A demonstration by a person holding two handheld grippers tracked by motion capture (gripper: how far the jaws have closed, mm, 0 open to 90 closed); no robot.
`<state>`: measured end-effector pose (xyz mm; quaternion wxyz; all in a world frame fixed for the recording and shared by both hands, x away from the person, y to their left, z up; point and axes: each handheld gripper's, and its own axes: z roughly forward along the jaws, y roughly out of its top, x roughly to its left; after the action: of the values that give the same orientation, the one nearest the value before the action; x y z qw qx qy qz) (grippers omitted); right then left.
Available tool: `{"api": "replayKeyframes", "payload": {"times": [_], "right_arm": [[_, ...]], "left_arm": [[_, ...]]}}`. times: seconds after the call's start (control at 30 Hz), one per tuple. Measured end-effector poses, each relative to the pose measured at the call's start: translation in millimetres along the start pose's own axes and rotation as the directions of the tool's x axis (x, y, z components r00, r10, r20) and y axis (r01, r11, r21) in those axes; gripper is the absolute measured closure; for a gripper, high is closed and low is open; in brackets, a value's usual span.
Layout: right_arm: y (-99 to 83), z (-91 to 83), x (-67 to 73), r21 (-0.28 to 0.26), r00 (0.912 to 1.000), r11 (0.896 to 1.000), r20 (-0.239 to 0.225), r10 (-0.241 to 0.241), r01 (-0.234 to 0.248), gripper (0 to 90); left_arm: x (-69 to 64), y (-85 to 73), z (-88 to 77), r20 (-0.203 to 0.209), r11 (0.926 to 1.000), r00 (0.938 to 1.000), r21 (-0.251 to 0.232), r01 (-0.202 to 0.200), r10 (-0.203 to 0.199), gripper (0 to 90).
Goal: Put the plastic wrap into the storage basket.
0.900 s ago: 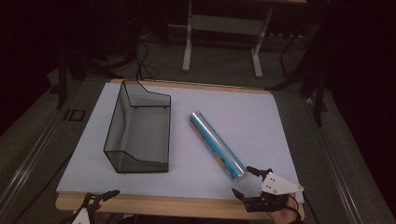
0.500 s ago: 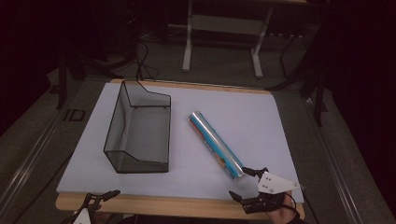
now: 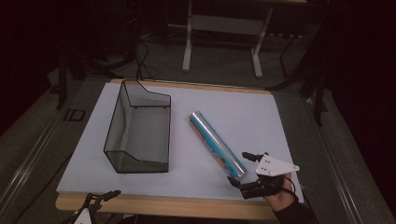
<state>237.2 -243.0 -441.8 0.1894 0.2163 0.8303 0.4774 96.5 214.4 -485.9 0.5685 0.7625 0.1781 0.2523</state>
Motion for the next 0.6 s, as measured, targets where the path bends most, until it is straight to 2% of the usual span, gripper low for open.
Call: {"api": "replayKeyframes", "payload": {"times": [0.1,0.2,0.3,0.47,0.57,0.6], "right_arm": [[8.2,1.8,-7.0,-0.005,1.0,1.0,0.006,0.0,0.0,10.4],[15.9,5.3,-13.2,-0.009,0.9992,1.0,0.029,-0.029,0.03,10.5],[22.6,10.0,-20.8,-0.016,0.9993,0.999,0.026,-0.028,0.029,10.5],[35.4,23.2,-30.5,0.006,0.998,0.999,0.037,-0.051,0.051,10.5],[42.1,32.9,-37.1,-0.004,0.9976,0.998,0.043,-0.055,0.055,10.5],[44.1,36.8,-39.8,-0.002,0.9983,0.999,0.031,-0.05,0.05,10.6]], "left_arm": [[0.2,0.1,0.0,0.001,1.0,1.0,-0.002,0.002,-0.002,0.1],[0.3,-0.1,0.2,0.003,1.0,1.0,-0.001,0.003,-0.003,0.1],[0.1,0.0,0.4,0.003,1.0,1.0,0.0,0.003,-0.003,0.1],[0.2,-0.1,0.7,0.004,1.0,1.0,0.004,0.003,-0.003,0.1],[0.2,-0.2,0.7,0.005,1.0,1.0,0.002,0.004,-0.004,0.1],[0.2,-0.2,0.5,0.006,1.0,1.0,0.003,0.004,-0.004,0.1]]}}
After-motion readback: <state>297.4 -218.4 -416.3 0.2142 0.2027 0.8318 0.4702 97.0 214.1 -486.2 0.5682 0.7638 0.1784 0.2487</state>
